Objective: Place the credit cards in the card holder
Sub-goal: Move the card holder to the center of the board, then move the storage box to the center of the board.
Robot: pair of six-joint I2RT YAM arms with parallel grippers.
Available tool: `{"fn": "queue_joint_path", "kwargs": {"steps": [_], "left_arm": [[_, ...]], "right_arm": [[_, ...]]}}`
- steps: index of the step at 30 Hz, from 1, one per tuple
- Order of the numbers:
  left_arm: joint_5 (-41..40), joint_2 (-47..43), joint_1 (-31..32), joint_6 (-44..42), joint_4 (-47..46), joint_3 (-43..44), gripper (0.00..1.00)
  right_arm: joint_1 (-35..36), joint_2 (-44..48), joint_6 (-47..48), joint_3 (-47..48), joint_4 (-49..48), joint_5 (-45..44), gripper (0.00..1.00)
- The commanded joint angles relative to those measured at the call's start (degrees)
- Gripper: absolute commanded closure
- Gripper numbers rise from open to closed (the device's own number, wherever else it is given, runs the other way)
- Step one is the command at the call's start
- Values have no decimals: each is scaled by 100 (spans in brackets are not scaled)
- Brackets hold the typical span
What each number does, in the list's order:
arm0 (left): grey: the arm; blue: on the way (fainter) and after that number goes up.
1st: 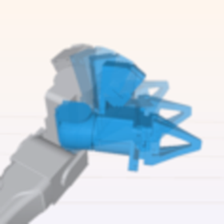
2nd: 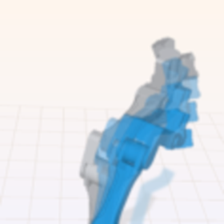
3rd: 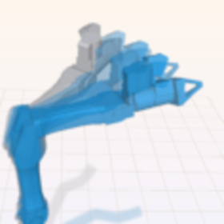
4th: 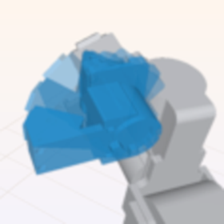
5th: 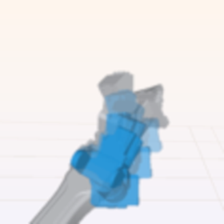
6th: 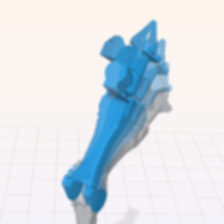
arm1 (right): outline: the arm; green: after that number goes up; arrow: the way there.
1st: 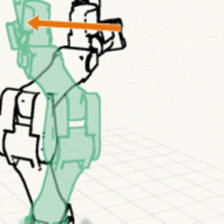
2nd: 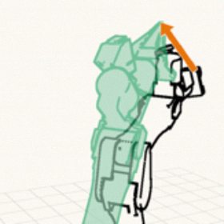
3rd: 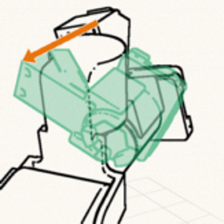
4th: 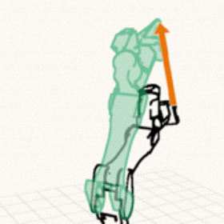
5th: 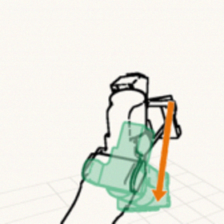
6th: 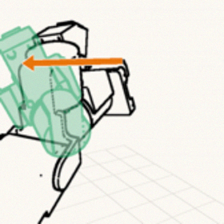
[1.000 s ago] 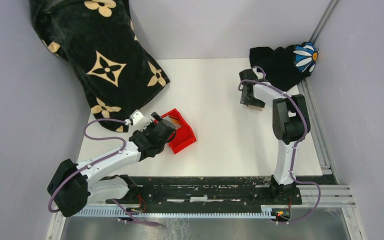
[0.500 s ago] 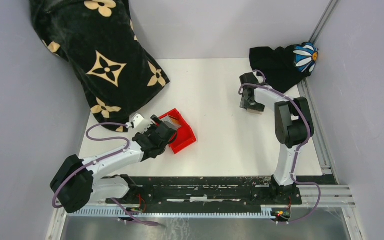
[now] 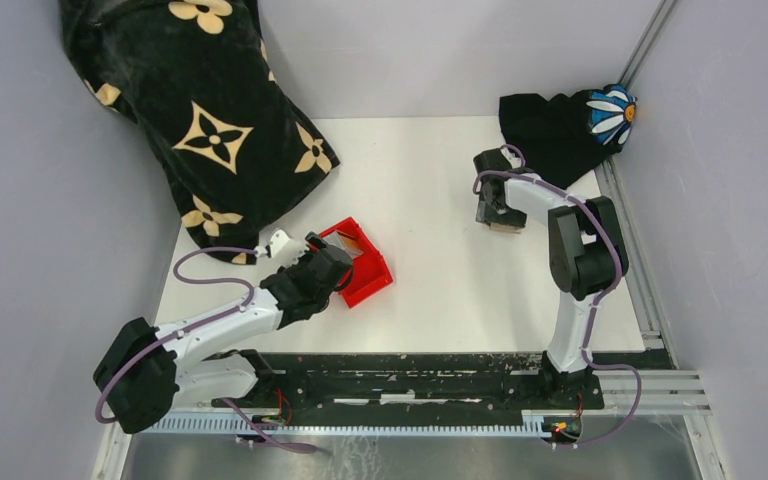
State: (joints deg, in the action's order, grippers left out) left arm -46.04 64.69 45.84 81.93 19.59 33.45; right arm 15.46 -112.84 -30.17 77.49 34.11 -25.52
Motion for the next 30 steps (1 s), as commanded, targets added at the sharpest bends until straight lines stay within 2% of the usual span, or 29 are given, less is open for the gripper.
{"fn": "queue_joint_path", "kwargs": {"steps": [1,17,20,24,30], "left_arm": [[57,-127,158,-394,-140,-44,30],[190,495,366,-379,-300,-176,51],[137,638,373,-416,-409,-177,61],[16,845,367,-585,-541,-72,72],[-151,1182,363,-1150,-896,214,75]], "right_arm": [[65,296,50,-34,241,-13,28],[236,1138,272,230,472,-266,27],[153,1192,295,249,441,-401,27],[-142,979,243,390,356,-397,27],[-575,251,101,923,265,-22,30]]}}
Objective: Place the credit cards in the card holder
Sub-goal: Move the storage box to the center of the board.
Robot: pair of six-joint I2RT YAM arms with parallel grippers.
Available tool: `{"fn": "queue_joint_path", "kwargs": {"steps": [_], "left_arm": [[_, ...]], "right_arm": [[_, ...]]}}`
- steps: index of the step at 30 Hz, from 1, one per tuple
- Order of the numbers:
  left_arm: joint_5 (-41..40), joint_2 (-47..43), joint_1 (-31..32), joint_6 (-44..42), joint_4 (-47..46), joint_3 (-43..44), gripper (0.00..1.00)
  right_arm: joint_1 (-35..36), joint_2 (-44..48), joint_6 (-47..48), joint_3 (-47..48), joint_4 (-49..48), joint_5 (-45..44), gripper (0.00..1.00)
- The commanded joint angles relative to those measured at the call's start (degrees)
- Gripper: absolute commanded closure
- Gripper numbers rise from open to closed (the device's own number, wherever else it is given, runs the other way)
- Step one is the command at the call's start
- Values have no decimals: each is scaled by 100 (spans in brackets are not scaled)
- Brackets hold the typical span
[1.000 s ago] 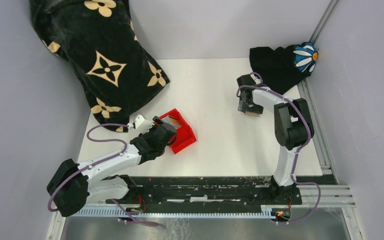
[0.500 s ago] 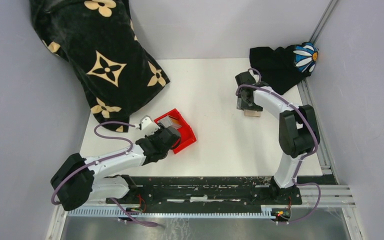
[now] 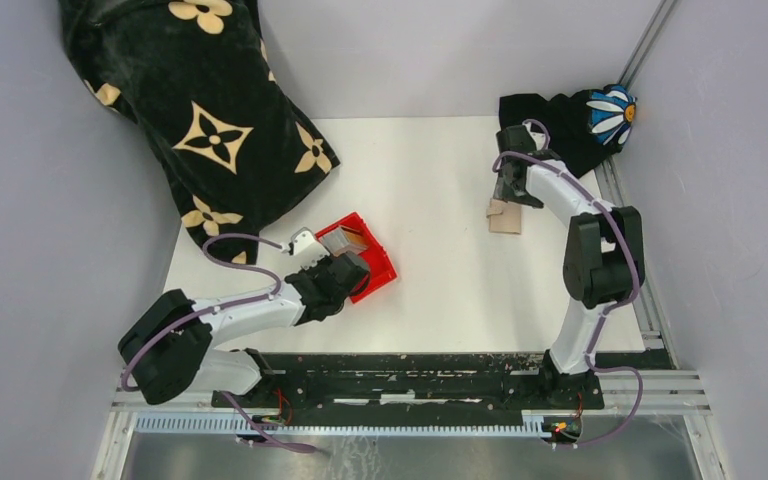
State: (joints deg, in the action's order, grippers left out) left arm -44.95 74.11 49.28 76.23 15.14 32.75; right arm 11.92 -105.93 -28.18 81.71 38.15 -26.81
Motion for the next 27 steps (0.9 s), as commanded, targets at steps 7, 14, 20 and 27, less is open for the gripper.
{"fn": "queue_joint_path", "kwargs": {"steps": [7,14,20,27], "left_arm": [[-320,566,23,-1012,-696,614,75],[-449,797,10,-1180,-745,984,76],[-702,1081,3,-1094,-749,1280,77],[-966,1514,-35,-802,-533,1745,78]], "right_arm": [[-388,-1261,-123,1318,3,377,30],[-519,-1667,-217,1833,173,492,30],[-624,-1921,-316,2030,284,588,29],[-692,-2101,-394,2059,384,752,29]]}}
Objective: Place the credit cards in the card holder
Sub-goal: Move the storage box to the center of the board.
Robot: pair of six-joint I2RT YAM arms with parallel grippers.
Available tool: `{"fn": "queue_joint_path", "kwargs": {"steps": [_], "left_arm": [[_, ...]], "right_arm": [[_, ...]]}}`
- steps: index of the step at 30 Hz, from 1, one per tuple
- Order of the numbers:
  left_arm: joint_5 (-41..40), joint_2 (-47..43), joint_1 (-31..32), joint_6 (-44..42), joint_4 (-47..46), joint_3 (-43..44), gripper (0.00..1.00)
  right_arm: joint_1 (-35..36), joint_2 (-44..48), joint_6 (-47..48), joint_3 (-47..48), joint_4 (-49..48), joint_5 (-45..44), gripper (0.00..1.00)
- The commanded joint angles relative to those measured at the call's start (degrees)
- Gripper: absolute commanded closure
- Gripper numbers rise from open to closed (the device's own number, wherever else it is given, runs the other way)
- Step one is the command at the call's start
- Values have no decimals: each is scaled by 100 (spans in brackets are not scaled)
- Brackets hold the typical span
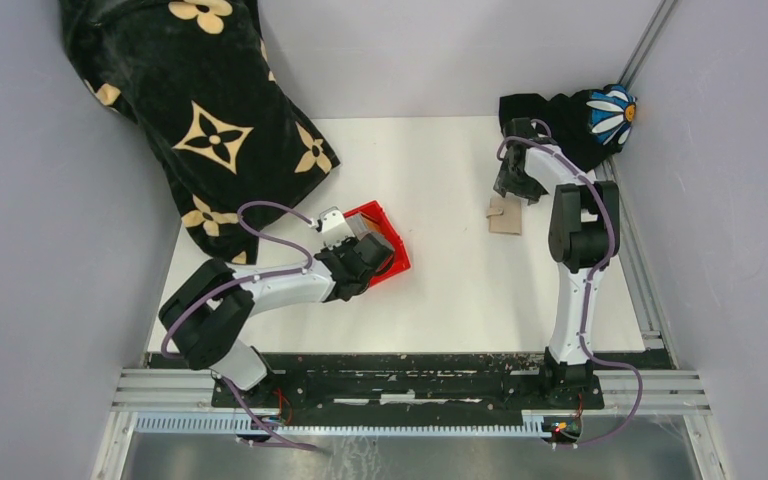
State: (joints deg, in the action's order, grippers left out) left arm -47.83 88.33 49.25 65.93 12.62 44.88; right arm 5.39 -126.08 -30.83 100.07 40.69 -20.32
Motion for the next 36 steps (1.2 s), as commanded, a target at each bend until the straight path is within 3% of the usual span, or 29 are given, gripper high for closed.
{"fn": "queue_joint_path", "kwargs": {"steps": [1,7,18,26,36], "left_arm": [[-716,147,-39,248,-254,607,78],[-929,409,-57,416,-36,1064,78],[-947,638,-68,665,116,1310,79],[-965,598,-61,719,182,1259,79],[-974,723,-43,1088,549,1191,77]], "right_arm": [[-42,-105,-141,223,165,125,29],[-43,88,-316,-121,131,254,29],[111,1103,-1008,-1816,-599,732,31],[752,1621,-1576,-2504,-862,608,30],[1632,1676,-2416,-2615,-1079,442,30]]}}
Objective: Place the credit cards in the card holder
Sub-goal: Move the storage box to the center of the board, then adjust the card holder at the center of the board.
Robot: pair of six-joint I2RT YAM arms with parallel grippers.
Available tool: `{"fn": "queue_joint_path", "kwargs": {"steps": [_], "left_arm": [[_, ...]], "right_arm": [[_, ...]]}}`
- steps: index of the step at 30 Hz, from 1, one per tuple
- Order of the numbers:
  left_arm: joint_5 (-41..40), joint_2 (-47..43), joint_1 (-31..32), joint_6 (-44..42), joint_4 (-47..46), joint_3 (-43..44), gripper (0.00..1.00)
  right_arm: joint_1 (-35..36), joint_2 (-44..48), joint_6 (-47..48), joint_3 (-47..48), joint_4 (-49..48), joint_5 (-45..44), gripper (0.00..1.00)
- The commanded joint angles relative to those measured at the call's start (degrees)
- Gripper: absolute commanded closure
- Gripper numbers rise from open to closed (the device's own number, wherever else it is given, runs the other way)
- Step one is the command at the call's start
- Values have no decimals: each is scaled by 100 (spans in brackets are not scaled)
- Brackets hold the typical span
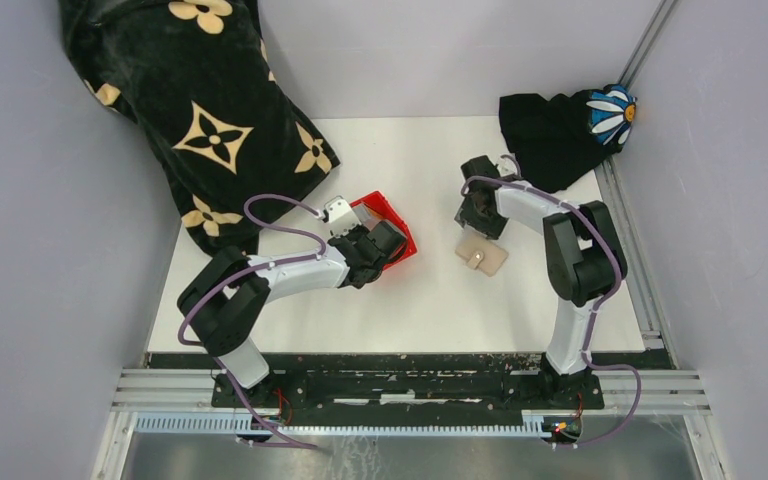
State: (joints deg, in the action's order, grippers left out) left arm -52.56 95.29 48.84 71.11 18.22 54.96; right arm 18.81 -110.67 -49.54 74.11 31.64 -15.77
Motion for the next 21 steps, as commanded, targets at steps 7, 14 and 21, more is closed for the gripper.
{"fn": "queue_joint_path", "kwargs": {"steps": [7,14,21], "left_arm": [[-566,237,135,791,265,203,74],[-624,289,217,851,396,240,69],[-677,298,316,853,513,243,60]], "right_arm": [[558,237,-272,132,-95,-457,29],[543,619,464,501,256,-1179,28],[347,1117,461,107,526,-1748,26]]}}
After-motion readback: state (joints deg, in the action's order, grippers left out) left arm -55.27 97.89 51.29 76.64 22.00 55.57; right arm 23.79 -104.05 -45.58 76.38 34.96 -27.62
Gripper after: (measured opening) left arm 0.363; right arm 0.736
